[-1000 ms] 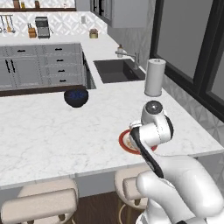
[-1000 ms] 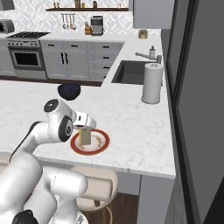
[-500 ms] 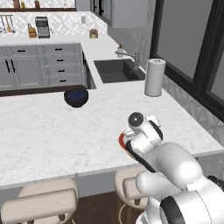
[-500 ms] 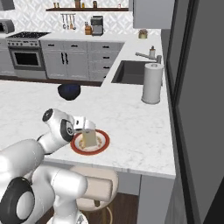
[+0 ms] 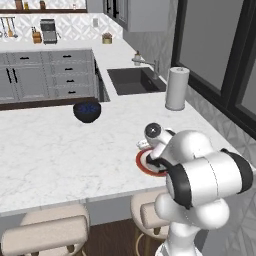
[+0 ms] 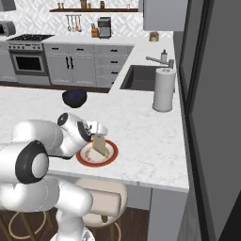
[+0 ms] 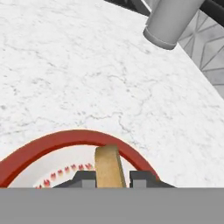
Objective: Start the toaster. Once the lever pops up, take the bread to the plate on the dining counter.
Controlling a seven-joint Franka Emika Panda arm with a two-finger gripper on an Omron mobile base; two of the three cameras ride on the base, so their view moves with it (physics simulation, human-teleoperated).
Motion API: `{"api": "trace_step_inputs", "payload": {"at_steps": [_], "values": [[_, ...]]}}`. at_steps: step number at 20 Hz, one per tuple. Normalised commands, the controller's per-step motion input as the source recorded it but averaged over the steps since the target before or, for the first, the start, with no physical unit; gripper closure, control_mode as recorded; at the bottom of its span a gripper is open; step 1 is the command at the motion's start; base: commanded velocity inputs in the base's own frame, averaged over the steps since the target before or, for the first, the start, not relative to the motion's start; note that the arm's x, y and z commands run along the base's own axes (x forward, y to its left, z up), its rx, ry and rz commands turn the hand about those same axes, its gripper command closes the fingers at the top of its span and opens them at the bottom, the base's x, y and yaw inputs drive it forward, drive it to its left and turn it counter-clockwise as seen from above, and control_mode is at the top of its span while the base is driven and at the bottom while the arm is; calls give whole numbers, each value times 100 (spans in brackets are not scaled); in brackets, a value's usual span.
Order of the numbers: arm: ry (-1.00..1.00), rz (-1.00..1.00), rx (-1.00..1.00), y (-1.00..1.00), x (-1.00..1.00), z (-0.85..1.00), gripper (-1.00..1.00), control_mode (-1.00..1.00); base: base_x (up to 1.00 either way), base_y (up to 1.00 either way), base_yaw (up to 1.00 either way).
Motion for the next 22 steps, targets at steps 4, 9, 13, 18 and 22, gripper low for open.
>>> {"api": "trace_step_inputs", "payload": {"at_steps": [4, 9, 13, 18, 22], "values": [[4, 0, 12, 2, 10, -49, -100, -100, 0, 0, 0], [4, 0, 15, 4, -2, -16, -100, -100, 0, 0, 0], [6, 0, 16, 0, -16, 0, -100, -100, 0, 0, 0], [16, -2, 17, 5, -36, 0, -100, -100, 0, 0, 0], [25, -2, 18, 25, -27, 0, -100, -100, 0, 0, 0]]}}
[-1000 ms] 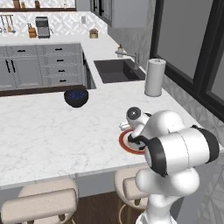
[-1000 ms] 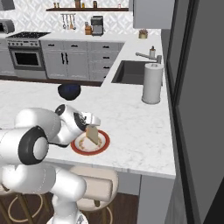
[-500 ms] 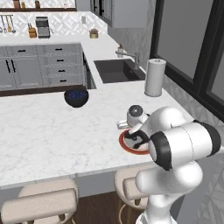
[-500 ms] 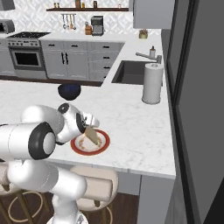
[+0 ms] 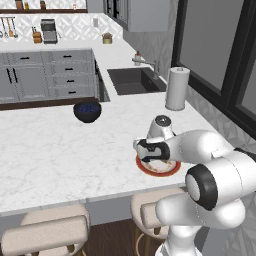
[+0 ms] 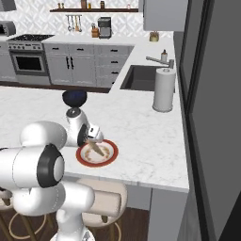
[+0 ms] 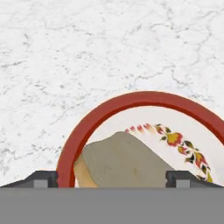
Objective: Start the toaster. Once the lever pops up, take the bread to the plate on the dining counter.
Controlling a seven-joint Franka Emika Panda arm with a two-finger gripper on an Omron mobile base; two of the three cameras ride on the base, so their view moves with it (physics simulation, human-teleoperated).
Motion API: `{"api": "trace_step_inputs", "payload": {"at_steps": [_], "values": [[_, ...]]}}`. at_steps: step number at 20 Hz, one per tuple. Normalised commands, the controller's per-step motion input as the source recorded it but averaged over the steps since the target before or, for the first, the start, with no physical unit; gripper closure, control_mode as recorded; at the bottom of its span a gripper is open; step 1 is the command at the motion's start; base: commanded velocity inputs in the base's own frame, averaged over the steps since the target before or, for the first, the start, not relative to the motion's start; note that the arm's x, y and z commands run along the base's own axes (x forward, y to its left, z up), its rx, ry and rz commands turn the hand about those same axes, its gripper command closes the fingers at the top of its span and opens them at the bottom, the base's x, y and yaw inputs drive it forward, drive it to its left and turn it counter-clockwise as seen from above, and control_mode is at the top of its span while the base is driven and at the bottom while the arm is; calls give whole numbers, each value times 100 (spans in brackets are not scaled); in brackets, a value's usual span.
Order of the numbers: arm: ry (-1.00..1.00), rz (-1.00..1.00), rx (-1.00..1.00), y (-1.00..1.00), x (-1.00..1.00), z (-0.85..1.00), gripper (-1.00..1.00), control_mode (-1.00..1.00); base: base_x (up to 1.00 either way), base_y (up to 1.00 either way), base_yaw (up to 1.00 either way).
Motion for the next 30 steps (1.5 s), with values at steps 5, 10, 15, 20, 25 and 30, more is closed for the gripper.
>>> {"api": "trace_step_inputs", "payload": {"at_steps": [5, 10, 15, 20, 25, 30], "values": [[23, -4, 13, 26, -18, 9, -100, -100, 0, 0, 0], [16, -7, 7, 16, -6, 35, -100, -100, 0, 0, 0], [1, -8, 7, -4, -38, 90, -100, -100, 0, 0, 0], [0, 0, 14, -31, -91, 86, -100, -100, 0, 0, 0], [0, 0, 11, -19, -100, 44, -100, -100, 0, 0, 0], [-1, 0, 0, 0, -100, 9, -100, -100, 0, 0, 0]]}}
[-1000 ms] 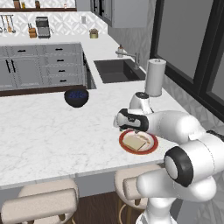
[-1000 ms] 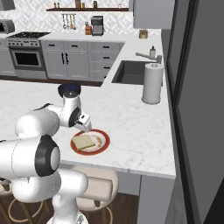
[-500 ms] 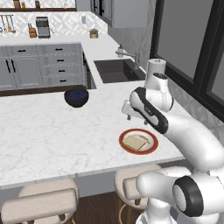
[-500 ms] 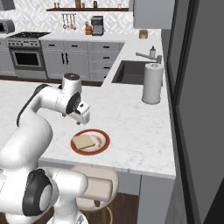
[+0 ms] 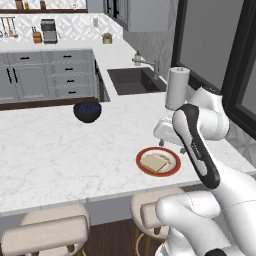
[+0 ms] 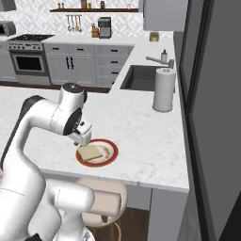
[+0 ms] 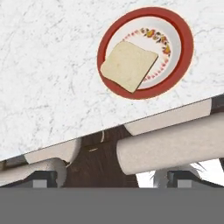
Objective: Start the toaster. Once the lever pops up, take the bread to the plate on the dining counter.
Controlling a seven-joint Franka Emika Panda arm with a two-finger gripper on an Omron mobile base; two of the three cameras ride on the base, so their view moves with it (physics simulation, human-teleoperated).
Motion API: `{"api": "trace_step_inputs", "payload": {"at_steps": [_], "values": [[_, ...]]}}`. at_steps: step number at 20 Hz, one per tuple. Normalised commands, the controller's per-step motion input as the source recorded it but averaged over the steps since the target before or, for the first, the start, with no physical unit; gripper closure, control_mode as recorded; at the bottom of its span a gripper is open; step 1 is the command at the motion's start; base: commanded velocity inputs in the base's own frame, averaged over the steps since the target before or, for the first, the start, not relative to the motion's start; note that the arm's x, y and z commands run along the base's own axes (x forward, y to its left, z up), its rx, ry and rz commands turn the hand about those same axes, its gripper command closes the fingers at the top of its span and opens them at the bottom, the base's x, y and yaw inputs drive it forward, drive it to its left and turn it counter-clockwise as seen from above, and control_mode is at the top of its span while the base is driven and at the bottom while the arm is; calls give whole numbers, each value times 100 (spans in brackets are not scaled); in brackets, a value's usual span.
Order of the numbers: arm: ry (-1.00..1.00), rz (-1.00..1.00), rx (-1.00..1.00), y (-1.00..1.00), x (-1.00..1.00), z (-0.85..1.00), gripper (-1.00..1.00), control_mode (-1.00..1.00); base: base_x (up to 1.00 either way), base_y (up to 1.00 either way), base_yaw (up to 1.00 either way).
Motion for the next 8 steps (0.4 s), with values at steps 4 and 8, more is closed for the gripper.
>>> {"api": "trace_step_inputs", "payload": {"at_steps": [4, 8], "values": [[0, 0, -7, 11, -100, 0, -100, -100, 0, 0, 0], [0, 0, -14, 42, -100, 0, -100, -100, 0, 0, 0]]}}
